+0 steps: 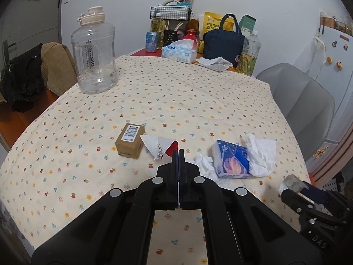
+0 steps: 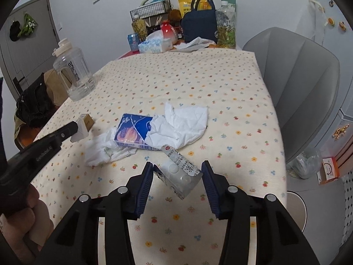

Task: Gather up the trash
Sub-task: 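Grasp the pill blister pack with the right gripper while the left holds the packet, then carry both items over the cream bin and open the right gripper, then open the left gripper over the bin to drop the paper packet, then move both tools back over the remaining trash on the table, then close the left gripper on the brown cardboard box while the right approaches the tissues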

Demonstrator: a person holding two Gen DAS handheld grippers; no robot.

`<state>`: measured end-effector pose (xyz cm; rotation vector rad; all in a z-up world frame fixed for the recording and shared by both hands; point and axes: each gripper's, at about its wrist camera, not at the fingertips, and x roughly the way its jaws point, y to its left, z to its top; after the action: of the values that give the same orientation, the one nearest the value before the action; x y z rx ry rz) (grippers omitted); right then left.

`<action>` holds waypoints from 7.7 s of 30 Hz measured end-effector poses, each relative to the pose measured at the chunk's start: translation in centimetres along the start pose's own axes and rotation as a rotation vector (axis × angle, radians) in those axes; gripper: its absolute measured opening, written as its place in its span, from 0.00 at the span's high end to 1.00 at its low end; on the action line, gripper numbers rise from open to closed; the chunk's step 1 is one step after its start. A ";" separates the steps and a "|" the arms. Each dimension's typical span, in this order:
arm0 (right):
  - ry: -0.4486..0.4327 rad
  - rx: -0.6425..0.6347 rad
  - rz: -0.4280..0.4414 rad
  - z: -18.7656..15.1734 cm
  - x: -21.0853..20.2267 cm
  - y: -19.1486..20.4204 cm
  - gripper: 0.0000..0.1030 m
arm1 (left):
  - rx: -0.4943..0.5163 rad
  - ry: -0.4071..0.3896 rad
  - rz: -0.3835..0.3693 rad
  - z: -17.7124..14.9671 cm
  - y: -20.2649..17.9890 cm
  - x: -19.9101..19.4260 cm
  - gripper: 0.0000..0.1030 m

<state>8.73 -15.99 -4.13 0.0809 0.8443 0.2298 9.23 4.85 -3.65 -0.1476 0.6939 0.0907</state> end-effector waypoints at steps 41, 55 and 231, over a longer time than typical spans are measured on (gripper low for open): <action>-0.151 0.259 -0.219 -2.3 -10.2 -16.8 0.56 | 0.304 -0.035 -0.279 -0.4 -22.1 -2.9 0.99; -0.124 0.390 -0.292 -5.7 -10.3 -24.0 0.55 | 0.436 0.036 -0.372 -3.5 -30.8 -1.5 0.99; -0.083 -0.020 -0.032 0.3 -0.9 0.2 0.08 | -0.076 0.003 0.099 -0.8 9.3 0.5 0.10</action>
<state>8.37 -15.96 -3.23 0.0577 0.7600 0.2031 7.86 13.91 -5.59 -0.1863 0.7006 0.2115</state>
